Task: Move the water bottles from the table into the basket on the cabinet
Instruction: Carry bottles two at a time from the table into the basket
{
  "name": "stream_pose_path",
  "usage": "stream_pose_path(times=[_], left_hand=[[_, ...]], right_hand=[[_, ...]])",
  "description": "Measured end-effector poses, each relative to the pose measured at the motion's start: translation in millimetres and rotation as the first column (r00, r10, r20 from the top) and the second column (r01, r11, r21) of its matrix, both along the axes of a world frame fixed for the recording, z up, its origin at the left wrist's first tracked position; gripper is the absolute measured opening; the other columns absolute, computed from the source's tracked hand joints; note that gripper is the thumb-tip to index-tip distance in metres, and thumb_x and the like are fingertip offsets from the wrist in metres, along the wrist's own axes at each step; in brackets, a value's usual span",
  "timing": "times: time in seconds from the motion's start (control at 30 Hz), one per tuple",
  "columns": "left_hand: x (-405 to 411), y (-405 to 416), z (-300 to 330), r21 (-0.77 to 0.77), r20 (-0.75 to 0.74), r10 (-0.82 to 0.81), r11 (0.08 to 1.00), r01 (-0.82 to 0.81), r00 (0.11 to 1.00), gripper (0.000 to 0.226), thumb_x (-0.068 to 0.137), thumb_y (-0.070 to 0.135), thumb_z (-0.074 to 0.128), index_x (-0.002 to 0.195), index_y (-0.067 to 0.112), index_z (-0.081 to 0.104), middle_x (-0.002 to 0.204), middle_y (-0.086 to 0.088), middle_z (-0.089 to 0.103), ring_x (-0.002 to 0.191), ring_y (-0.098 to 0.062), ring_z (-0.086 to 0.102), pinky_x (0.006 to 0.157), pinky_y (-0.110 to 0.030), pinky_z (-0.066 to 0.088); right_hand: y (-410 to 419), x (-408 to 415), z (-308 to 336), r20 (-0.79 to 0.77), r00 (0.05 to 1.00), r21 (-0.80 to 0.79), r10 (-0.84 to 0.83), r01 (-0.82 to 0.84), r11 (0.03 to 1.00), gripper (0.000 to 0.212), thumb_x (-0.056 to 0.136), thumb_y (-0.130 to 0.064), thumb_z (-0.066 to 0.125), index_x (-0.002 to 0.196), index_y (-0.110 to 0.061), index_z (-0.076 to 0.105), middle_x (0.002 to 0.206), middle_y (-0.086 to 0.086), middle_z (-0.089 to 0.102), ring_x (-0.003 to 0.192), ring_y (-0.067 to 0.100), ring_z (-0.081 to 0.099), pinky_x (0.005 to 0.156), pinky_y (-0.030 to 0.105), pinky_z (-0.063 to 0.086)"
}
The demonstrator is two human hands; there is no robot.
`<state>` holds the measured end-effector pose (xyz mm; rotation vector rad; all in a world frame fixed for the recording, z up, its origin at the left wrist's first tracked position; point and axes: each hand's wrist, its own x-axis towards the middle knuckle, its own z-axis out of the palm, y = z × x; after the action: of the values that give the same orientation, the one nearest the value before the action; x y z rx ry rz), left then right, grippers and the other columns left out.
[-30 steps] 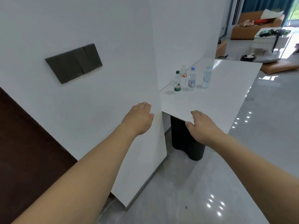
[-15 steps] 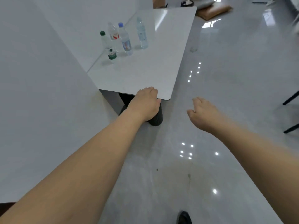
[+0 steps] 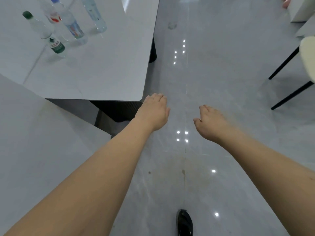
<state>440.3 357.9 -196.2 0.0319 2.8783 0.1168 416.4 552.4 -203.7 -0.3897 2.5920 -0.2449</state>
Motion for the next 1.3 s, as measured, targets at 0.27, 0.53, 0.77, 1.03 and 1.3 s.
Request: stream_pose_path(times=[0.27, 0.53, 0.77, 1.03, 1.3], left_hand=[[-46, -31, 0, 0.011, -0.074, 0.037, 0.999, -0.037, 0.997, 0.054, 0.105, 0.031, 0.031, 0.151, 0.004, 0.026, 0.161, -0.011, 0.021, 0.151, -0.030, 0.010, 0.122, -0.042, 0.003], [-108, -62, -16, 0.062, -0.032, 0.072, 0.996, -0.070, 0.997, 0.056, 0.105, 0.031, 0.030, 0.154, 0.005, 0.020, 0.163, -0.010, 0.015, 0.152, -0.028, 0.007, 0.122, -0.041, 0.001], [-184, -63, -18, 0.058, 0.000, 0.119, 0.991, -0.119, 0.993, 0.056, 0.105, 0.031, 0.029, 0.154, 0.006, 0.019, 0.164, -0.010, 0.015, 0.152, -0.028, 0.007, 0.122, -0.041, 0.003], [-281, -46, -22, 0.075, 0.026, 0.149, 0.986, -0.150, 0.989, 0.056, 0.105, 0.031, 0.030, 0.155, 0.006, 0.020, 0.163, -0.010, 0.016, 0.152, -0.028, 0.008, 0.123, -0.042, 0.006], [-381, -66, -34, 0.073, 0.030, 0.099, 0.992, -0.101, 0.995, 0.056, 0.106, 0.032, 0.029, 0.155, 0.006, 0.020, 0.163, -0.010, 0.017, 0.151, -0.028, 0.009, 0.123, -0.042, 0.006]], right_hand=[[-33, -45, 2, 0.012, 1.000, -0.002, 0.024, -0.024, 1.000, 0.055, 0.102, -0.028, 0.032, 0.148, 0.000, 0.024, 0.156, 0.016, 0.026, 0.144, 0.031, 0.023, 0.117, 0.037, 0.017], [-63, -108, 3, -0.013, 0.998, 0.019, 0.060, -0.060, 0.998, 0.056, 0.102, -0.027, 0.032, 0.150, 0.000, 0.020, 0.158, 0.016, 0.021, 0.146, 0.029, 0.018, 0.119, 0.036, 0.013], [-54, -189, -1, -0.017, 0.997, 0.001, 0.075, -0.075, 0.997, 0.057, 0.102, -0.027, 0.031, 0.151, 0.000, 0.017, 0.161, 0.016, 0.014, 0.148, 0.028, 0.012, 0.120, 0.036, 0.008], [-36, -295, -10, 0.000, 0.995, 0.018, 0.104, -0.104, 0.994, 0.059, 0.102, -0.029, 0.032, 0.151, -0.001, 0.015, 0.162, 0.015, 0.010, 0.149, 0.027, 0.009, 0.121, 0.037, 0.007], [-62, -392, -25, 0.004, 0.994, 0.021, 0.107, -0.108, 0.994, 0.060, 0.102, -0.029, 0.030, 0.152, -0.001, 0.014, 0.162, 0.016, 0.009, 0.150, 0.027, 0.007, 0.122, 0.038, 0.006]])
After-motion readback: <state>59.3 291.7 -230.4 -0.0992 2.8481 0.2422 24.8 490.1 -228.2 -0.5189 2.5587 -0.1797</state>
